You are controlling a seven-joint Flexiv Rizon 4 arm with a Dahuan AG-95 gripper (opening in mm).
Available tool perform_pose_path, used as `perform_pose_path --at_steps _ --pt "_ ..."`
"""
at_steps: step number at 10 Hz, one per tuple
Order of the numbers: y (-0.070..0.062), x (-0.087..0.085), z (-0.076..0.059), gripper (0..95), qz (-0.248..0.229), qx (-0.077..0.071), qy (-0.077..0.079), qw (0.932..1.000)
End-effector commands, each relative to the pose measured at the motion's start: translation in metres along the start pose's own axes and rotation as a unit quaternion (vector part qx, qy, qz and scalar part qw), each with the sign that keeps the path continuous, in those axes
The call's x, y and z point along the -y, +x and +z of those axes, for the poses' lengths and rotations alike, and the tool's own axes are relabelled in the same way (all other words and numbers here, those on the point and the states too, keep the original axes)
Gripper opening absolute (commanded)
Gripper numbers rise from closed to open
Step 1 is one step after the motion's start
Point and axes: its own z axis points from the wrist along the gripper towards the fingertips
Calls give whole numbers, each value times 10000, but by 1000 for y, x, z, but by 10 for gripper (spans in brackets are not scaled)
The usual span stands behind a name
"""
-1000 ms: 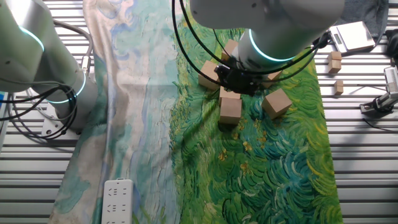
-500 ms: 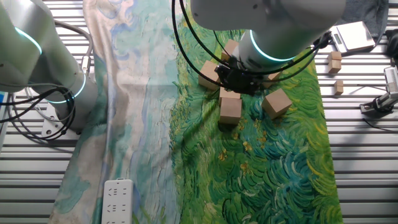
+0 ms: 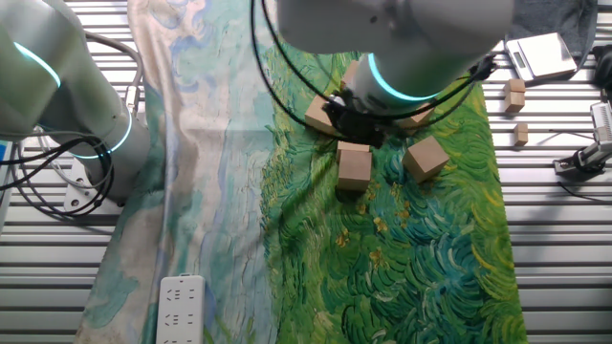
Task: Stack the blocks into a pyramid shape
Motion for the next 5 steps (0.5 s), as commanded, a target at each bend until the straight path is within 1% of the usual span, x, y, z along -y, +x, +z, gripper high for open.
perform_pose_path --at_steps 1,2,3,5 --pt "4 -14 9 0 119 87 31 9999" --pt "6 -20 14 0 193 139 33 9997" --pt "6 -28 21 0 286 237 15 9993" --pt "7 -29 23 0 323 332 -38 9989"
